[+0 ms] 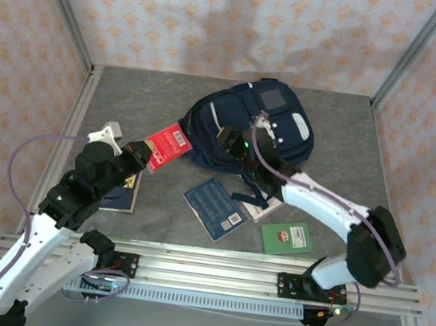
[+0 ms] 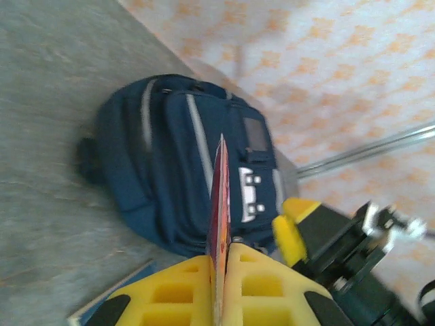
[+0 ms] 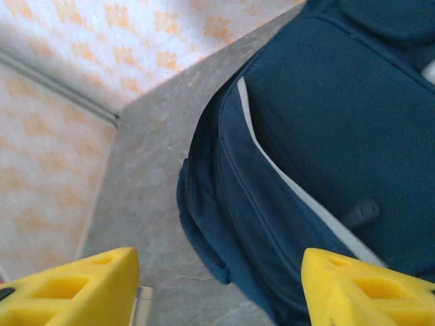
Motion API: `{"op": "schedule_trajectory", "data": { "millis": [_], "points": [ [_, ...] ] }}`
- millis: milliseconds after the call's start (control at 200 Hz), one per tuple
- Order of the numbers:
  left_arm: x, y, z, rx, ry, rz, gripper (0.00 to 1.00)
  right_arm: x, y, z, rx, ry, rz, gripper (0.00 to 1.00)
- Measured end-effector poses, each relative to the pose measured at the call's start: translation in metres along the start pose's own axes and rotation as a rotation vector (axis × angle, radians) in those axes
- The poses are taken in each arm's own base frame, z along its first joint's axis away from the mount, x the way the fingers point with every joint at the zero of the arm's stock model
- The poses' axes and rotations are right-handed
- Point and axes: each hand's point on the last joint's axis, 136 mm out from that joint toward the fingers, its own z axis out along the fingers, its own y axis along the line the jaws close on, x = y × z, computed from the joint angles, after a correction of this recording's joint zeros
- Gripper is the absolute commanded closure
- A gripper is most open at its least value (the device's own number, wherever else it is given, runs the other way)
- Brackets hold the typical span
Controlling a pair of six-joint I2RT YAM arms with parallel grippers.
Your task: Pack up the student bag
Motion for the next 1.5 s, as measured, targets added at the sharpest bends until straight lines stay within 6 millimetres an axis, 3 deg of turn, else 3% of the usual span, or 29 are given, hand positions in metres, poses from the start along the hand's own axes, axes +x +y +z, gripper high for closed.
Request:
{"op": "schedule_trajectory", "data": {
  "millis": [170, 320, 480, 631, 701, 796, 911, 1056, 1151, 1291, 1501],
  "points": [
    [0.004, 0.021, -0.001, -0.095, 0.009, 0.076, 1.00, 0.002, 0.003, 0.054, 0.113, 0.195, -0.317, 0.24],
    [0.004, 0.026, 0.000, -0.121, 0.010, 0.122, 1.00, 0.030, -0.026, 0.097, 0.245, 0.376, -0.504, 0.18],
    [0.004, 0.028, 0.003, -0.135, 0.016, 0.152, 1.00, 0.057, -0.057, 0.116, 0.341, 0.512, -0.612, 0.19],
    [0.006, 0.030, 0.006, -0.147, 0.027, 0.170, 1.00, 0.054, -0.060, 0.123, 0.364, 0.525, -0.674, 0.29],
    [0.007, 0.031, 0.008, -0.152, 0.032, 0.176, 1.00, 0.050, -0.058, 0.124, 0.368, 0.517, -0.699, 0.47],
    [0.008, 0.032, 0.009, -0.158, 0.037, 0.179, 1.00, 0.049, -0.055, 0.124, 0.367, 0.511, -0.732, 0.79],
    [0.009, 0.033, 0.011, -0.162, 0.041, 0.179, 1.00, 0.051, -0.053, 0.125, 0.360, 0.510, -0.750, 1.00],
    [0.009, 0.033, 0.012, -0.166, 0.044, 0.181, 1.00, 0.053, -0.055, 0.126, 0.342, 0.514, -0.769, 1.00],
    [0.008, 0.032, 0.013, -0.167, 0.045, 0.183, 1.00, 0.050, -0.054, 0.116, 0.315, 0.499, -0.764, 1.00],
    [0.005, 0.026, 0.015, -0.164, 0.047, 0.191, 1.00, 0.028, -0.050, 0.081, 0.248, 0.463, -0.721, 1.00],
    [0.011, 0.020, 0.028, -0.163, 0.104, 0.198, 1.00, -0.026, -0.044, 0.013, -0.001, 0.333, -0.602, 1.00]
  ]
}}
